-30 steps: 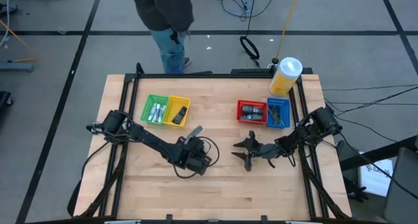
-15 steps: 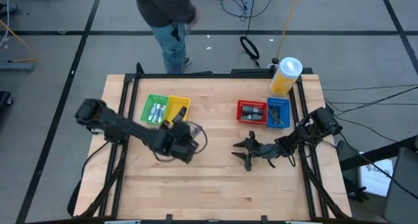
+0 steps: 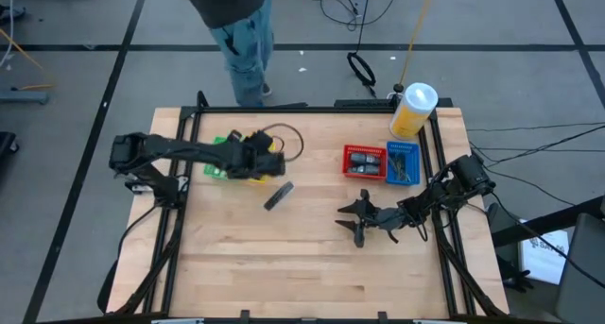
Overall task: Pick & Place Travel size toiletries
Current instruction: Put the shave cream into the yellow bin
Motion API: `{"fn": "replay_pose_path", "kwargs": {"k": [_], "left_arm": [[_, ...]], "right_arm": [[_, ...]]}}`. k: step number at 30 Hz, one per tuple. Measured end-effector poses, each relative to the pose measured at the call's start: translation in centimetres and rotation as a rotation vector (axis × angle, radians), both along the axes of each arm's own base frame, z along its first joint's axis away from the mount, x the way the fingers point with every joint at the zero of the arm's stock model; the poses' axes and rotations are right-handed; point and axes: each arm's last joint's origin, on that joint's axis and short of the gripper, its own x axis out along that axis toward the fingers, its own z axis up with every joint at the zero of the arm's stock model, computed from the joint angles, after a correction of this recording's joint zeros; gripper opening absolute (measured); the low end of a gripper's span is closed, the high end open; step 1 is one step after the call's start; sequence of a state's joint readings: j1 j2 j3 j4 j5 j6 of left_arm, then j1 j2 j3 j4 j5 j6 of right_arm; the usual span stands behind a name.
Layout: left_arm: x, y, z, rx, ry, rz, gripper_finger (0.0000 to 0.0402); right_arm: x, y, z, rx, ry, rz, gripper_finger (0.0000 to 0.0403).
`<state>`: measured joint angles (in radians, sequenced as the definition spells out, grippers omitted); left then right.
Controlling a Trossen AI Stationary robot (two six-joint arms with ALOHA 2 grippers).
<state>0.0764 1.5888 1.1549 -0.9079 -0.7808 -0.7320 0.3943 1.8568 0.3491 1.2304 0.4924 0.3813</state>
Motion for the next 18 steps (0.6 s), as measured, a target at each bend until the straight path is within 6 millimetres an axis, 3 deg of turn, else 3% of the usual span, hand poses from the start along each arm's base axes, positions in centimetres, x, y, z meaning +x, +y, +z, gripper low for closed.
{"fn": "replay_pose_path", "kwargs": {"k": [8,13,18], "left_arm": [[0.3,3.9,-2.8,-0.166,0.020,0.003,0.0153],[-0.6,4.8,-5.1,-0.200,0.007,0.019,0.0154],[-1.1,5.0,-5.8,-0.205,-0.001,0.042,0.0154]], "right_arm": [[0.0,0.0,0.0,0.000,0.000,0.000,0.0169],[0.0,0.0,0.0,0.000,0.000,0.000,0.0169],[0.0,0.0,0.0,-0.001,0.001,0.001,0.0169]]}}
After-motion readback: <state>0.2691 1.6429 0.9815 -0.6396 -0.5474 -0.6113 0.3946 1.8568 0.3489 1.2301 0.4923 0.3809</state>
